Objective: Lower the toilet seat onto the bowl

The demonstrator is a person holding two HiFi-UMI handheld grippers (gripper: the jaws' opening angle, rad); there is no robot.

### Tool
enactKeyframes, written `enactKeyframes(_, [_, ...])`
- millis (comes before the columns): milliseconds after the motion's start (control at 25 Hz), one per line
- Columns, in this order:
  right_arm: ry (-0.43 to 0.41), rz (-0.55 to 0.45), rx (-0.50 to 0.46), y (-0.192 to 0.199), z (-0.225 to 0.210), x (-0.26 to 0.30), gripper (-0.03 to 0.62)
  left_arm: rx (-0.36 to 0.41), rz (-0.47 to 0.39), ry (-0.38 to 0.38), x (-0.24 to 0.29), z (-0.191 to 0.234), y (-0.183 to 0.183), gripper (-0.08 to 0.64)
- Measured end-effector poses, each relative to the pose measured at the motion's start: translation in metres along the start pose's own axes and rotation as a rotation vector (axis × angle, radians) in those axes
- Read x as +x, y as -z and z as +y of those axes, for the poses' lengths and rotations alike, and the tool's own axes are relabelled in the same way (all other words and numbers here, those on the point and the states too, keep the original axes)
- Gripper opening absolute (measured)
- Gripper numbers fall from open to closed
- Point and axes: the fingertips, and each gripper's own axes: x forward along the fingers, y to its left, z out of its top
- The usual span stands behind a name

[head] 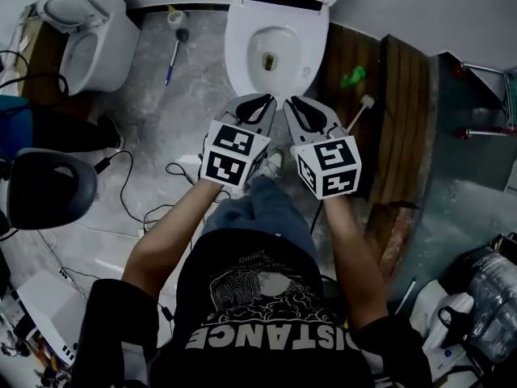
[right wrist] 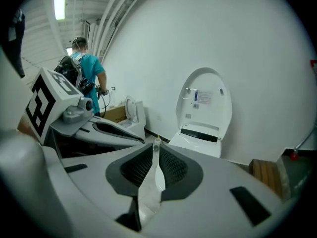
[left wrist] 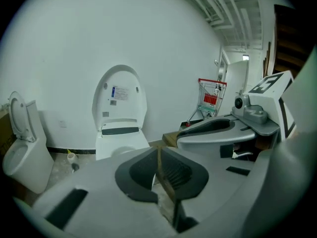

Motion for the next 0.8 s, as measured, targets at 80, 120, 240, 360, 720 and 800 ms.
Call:
enactKeyframes(80, [0.011, -0.037, 0.016, -0.015, 0.004, -0.015, 0.047, -0.035, -0.031, -0.001, -0.013, -0.009, -0.011, 0.029])
enactKeyframes(120, [0.017, -0.055, 0.022, -0.023, 0.005, -0.022, 0.043, -0.045, -0.046, -0.002, -0.019, -0.013, -0.016, 0.026])
enactKeyframes(240, [0.034, -0.107, 0.062, -0.043, 0.008, -0.042, 0.024, -0.071, -0.093, -0.014, -0.038, -0.022, -0.032, 0.012])
enactKeyframes(360, [0.061, -0.146, 0.071, -0.057, 0.014, -0.059, 0.017, -0.119, -0.147, -0.018, -0.054, -0.027, -0.05, 0.012])
enactKeyframes(720, [0.123, -0.168, 0.08, -0.058, 0.025, -0.078, 0.017, -0.092, -0.189, -0.054, -0.074, -0.035, -0.069, 0.012])
enactKeyframes(800, [0.136, -0.172, 0.078, -0.058, 0.025, -0.08, 0.017, -0.073, -0.182, -0.052, -0.075, -0.038, -0.068, 0.011])
